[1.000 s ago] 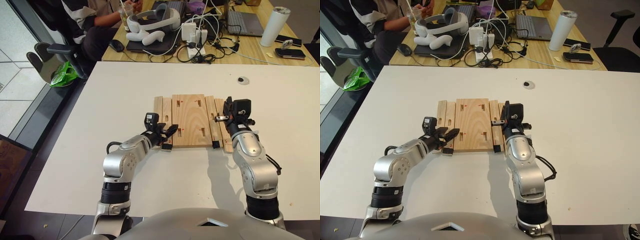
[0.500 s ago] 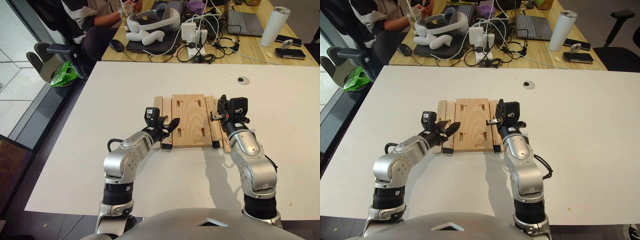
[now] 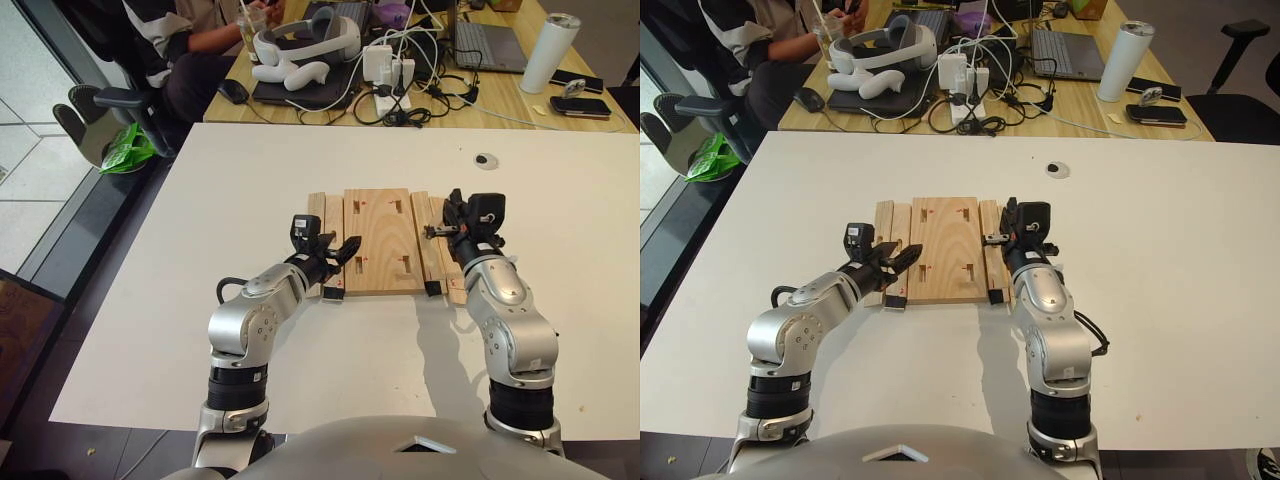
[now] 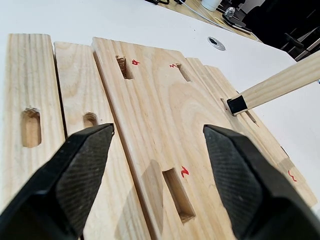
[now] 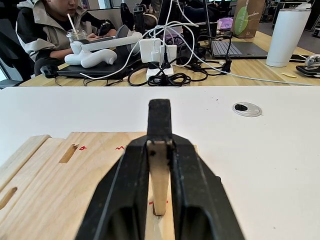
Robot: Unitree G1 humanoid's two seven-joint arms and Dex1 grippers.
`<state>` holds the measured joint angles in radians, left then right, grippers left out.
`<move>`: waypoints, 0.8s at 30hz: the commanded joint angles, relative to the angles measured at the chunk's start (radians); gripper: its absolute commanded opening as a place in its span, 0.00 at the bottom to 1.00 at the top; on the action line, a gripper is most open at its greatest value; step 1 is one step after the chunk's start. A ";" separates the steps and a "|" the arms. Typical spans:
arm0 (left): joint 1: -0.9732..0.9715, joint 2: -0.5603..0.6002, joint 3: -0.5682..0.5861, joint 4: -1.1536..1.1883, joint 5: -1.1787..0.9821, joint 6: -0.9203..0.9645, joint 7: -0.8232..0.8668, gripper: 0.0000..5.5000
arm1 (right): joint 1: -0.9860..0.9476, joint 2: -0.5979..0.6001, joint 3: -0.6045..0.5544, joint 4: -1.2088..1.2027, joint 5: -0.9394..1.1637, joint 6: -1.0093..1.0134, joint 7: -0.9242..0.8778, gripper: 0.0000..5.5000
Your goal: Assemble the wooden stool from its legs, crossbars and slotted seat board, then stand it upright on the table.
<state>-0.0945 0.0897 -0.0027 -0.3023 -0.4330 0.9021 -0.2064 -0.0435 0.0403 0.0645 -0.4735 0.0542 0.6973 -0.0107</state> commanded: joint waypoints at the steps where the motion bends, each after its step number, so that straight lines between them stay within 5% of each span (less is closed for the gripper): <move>1: -0.015 0.004 -0.006 -0.015 0.005 0.008 0.010 0.60 | -0.020 0.012 -0.017 0.037 0.029 0.109 0.001 0.07; 10: -0.031 -0.008 -0.007 -0.009 0.009 -0.001 0.019 0.60 | -0.191 0.027 -0.122 0.206 0.106 0.267 0.007 0.07; 24: -0.040 -0.001 0.002 -0.017 0.011 -0.013 0.021 0.60 | -0.139 -0.047 -0.011 0.177 0.024 0.068 0.013 0.07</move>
<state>-0.1250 0.0801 -0.0011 -0.3054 -0.4262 0.8896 -0.1890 -0.2358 -0.0024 0.0567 -0.2789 0.0849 0.7633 0.0081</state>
